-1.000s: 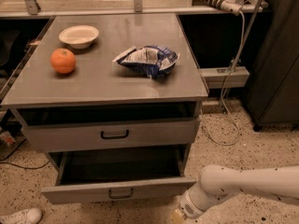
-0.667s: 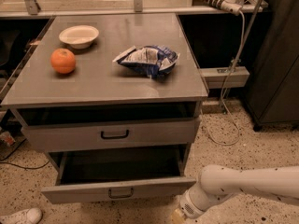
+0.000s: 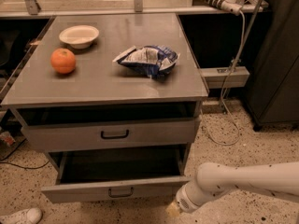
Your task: Close middle drawer
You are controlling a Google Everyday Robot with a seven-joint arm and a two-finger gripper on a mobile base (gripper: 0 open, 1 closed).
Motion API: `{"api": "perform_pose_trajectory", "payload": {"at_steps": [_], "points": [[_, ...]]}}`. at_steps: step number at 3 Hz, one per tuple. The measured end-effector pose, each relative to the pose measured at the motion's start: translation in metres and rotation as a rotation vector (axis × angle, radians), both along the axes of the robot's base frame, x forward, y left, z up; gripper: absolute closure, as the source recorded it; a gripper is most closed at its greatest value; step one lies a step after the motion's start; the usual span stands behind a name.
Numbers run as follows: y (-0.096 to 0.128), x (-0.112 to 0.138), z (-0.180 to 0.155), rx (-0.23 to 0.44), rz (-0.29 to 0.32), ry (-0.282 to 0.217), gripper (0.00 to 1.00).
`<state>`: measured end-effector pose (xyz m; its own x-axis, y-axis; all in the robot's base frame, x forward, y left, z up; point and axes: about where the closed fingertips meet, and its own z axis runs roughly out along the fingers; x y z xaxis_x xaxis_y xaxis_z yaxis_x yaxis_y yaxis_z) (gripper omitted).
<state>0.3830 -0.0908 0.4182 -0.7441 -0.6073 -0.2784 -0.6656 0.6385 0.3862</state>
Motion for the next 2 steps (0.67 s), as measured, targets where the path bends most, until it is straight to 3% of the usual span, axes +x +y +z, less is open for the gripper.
{"api": "perform_pose_trajectory", "payload": {"at_steps": [2], "points": [[0.018,0.051,0.002,0.005,-0.013,-0.065,1.00]]}}
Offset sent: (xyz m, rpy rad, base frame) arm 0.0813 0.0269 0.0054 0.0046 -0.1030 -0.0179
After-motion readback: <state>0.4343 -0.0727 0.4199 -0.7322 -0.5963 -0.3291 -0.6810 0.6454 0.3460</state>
